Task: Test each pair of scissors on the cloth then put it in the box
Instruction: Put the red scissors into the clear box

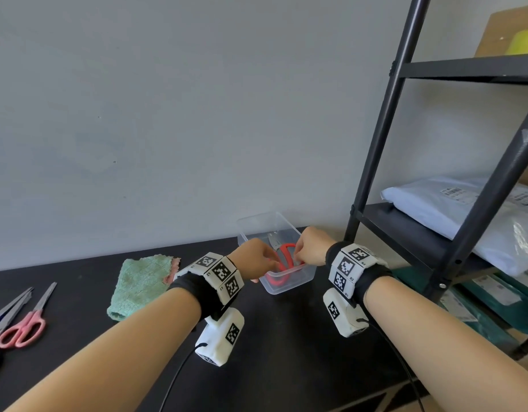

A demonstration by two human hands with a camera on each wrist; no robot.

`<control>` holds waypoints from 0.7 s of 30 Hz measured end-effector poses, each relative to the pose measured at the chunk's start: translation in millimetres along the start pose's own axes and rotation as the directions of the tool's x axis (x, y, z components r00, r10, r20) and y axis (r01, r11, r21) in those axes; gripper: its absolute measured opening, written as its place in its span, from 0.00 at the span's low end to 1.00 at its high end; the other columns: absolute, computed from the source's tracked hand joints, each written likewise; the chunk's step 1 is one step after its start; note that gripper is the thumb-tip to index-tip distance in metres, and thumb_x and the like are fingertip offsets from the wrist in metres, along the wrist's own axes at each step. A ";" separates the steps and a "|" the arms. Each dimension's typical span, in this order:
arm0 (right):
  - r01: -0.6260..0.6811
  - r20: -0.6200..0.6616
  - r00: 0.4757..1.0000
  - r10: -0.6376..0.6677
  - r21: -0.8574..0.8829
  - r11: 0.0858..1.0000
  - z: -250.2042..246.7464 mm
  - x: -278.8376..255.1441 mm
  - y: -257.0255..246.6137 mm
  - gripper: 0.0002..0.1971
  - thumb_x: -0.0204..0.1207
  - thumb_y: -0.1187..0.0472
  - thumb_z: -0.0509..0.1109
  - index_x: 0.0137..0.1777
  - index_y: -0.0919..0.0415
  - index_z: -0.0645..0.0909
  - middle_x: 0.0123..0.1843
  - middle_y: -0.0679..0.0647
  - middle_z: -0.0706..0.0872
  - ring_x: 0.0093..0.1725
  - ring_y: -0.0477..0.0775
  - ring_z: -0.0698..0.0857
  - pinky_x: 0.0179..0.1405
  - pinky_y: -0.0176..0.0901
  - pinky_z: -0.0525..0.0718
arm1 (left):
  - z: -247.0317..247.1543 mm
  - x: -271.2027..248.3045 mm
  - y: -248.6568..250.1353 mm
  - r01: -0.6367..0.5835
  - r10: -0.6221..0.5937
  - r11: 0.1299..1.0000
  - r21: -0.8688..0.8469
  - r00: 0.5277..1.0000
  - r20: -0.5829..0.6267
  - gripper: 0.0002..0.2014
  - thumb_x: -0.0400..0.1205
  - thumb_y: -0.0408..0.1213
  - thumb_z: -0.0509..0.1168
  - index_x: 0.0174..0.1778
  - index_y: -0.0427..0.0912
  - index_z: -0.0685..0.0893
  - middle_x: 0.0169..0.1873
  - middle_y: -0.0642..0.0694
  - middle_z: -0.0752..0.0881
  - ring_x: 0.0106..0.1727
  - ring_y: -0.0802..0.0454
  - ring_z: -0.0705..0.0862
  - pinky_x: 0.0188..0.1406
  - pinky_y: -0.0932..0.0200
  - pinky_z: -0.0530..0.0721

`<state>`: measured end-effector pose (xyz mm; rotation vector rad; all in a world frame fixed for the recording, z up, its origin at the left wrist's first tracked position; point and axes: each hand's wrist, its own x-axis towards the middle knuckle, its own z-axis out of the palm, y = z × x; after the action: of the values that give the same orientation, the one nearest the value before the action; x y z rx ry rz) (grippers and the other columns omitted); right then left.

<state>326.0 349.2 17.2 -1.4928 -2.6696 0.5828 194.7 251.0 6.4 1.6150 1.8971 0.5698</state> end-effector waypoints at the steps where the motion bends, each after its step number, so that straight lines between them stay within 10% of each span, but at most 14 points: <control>1: 0.002 -0.004 1.000 -0.002 -0.001 1.000 -1.9 -2.6 -2.2 0.10 0.77 0.62 0.68 0.48 0.67 0.88 0.47 0.60 0.90 0.49 0.58 0.87 0.50 0.47 0.85 | -3.6 -2.9 -0.8 -0.001 0.001 1.000 -0.006 1.000 -0.010 0.12 0.81 0.37 0.65 0.57 0.38 0.88 0.49 0.42 0.88 0.48 0.39 0.88 0.45 0.55 0.89; 8: 0.077 -0.003 0.997 -0.077 -0.009 0.997 -9.0 -27.2 -44.9 0.09 0.75 0.63 0.68 0.46 0.65 0.89 0.41 0.59 0.90 0.39 0.58 0.86 0.43 0.45 0.83 | -30.5 -39.5 -17.6 0.017 -0.019 1.000 -0.011 0.990 -0.137 0.11 0.81 0.34 0.64 0.55 0.34 0.86 0.29 0.50 0.81 0.32 0.46 0.81 0.35 0.60 0.85; 21: 0.330 0.100 0.939 -0.328 0.001 0.944 46.4 -66.2 -193.3 0.09 0.76 0.60 0.72 0.52 0.62 0.88 0.53 0.56 0.89 0.53 0.55 0.85 0.46 0.41 0.79 | -99.6 -168.0 -98.1 0.190 -0.190 0.981 -0.026 0.941 -0.281 0.10 0.81 0.35 0.65 0.54 0.35 0.87 0.44 0.39 0.86 0.41 0.47 0.84 0.37 0.58 0.87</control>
<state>194.4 189.3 49.0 -1.0053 -2.9127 0.6256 72.8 73.1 41.9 1.3877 2.2320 0.7481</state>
